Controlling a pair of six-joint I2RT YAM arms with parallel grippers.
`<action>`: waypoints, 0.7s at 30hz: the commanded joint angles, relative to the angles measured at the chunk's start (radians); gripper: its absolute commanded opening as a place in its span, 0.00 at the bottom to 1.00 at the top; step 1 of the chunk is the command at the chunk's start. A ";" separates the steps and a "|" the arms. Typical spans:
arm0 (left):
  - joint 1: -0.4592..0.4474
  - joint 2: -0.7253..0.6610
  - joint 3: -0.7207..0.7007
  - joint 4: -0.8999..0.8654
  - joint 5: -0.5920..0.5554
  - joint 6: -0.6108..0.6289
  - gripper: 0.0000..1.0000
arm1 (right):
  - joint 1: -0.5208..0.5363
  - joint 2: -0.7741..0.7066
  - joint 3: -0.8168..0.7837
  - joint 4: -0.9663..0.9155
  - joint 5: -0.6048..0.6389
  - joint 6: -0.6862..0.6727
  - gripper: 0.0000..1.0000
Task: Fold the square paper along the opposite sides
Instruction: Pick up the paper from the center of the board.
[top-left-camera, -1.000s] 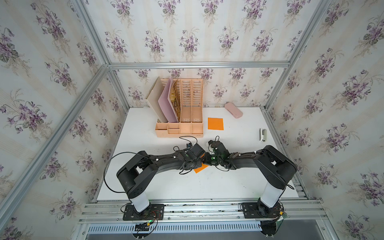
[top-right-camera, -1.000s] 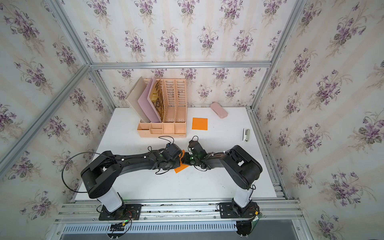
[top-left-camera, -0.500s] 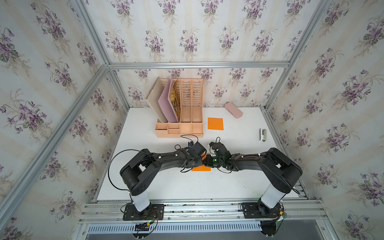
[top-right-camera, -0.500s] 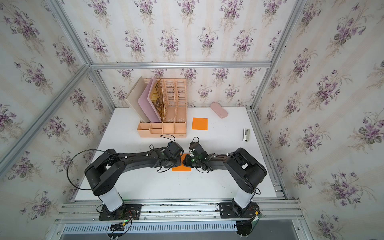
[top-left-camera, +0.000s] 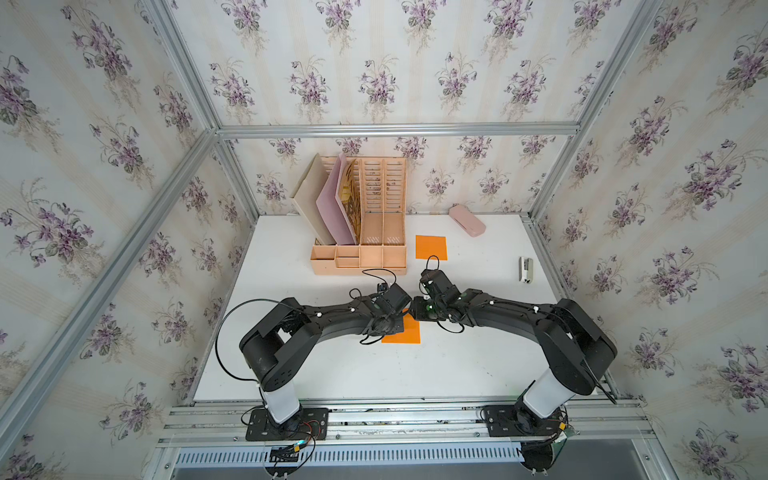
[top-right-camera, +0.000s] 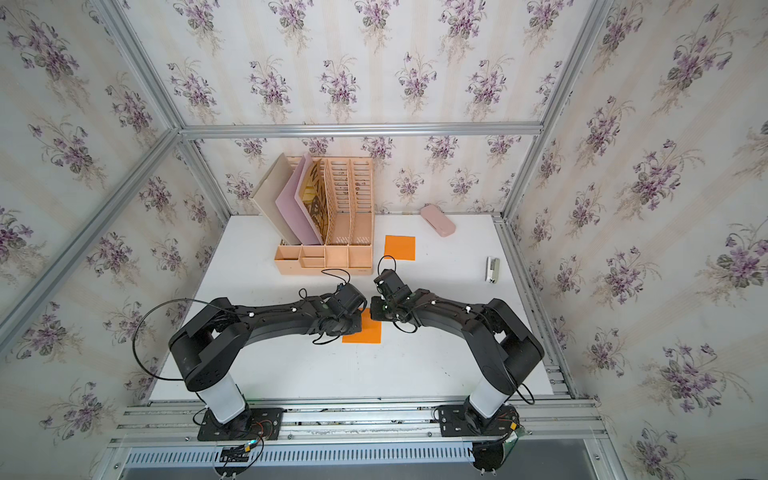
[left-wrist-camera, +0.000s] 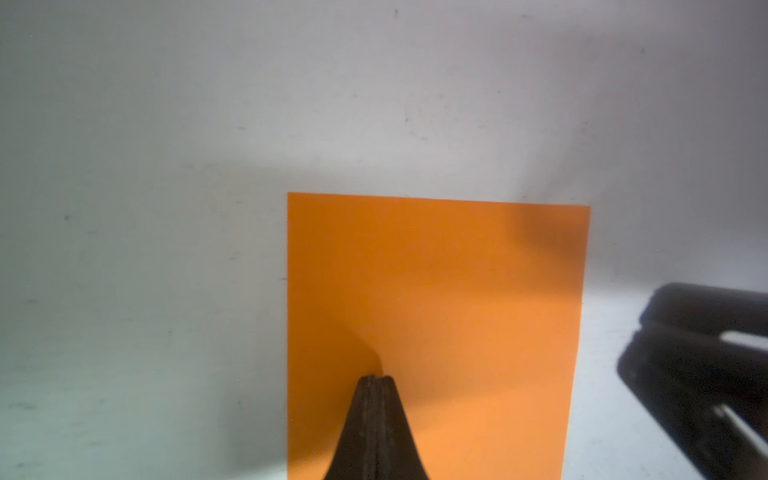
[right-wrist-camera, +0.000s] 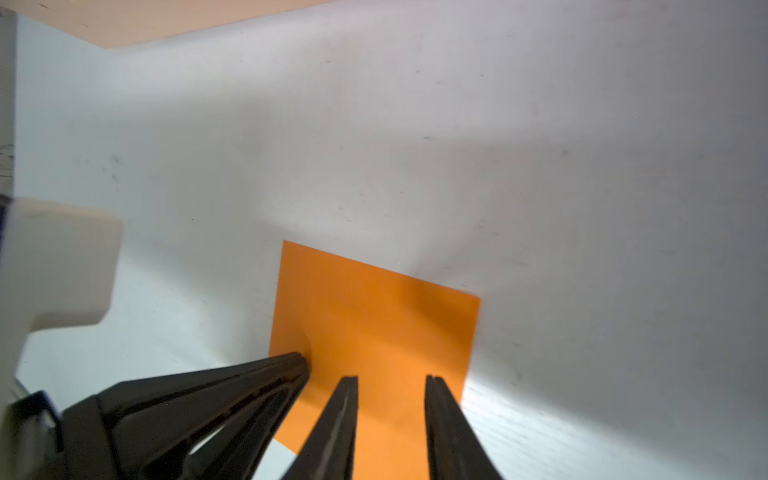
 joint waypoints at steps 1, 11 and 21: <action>0.001 0.001 -0.014 -0.077 0.020 -0.009 0.00 | 0.001 0.010 -0.007 -0.115 0.027 -0.024 0.38; 0.001 0.023 -0.007 -0.044 0.043 -0.006 0.00 | 0.001 0.033 -0.079 -0.005 -0.130 0.040 0.45; -0.001 0.037 -0.005 -0.024 0.062 -0.011 0.00 | 0.001 0.043 -0.099 0.019 -0.150 0.046 0.47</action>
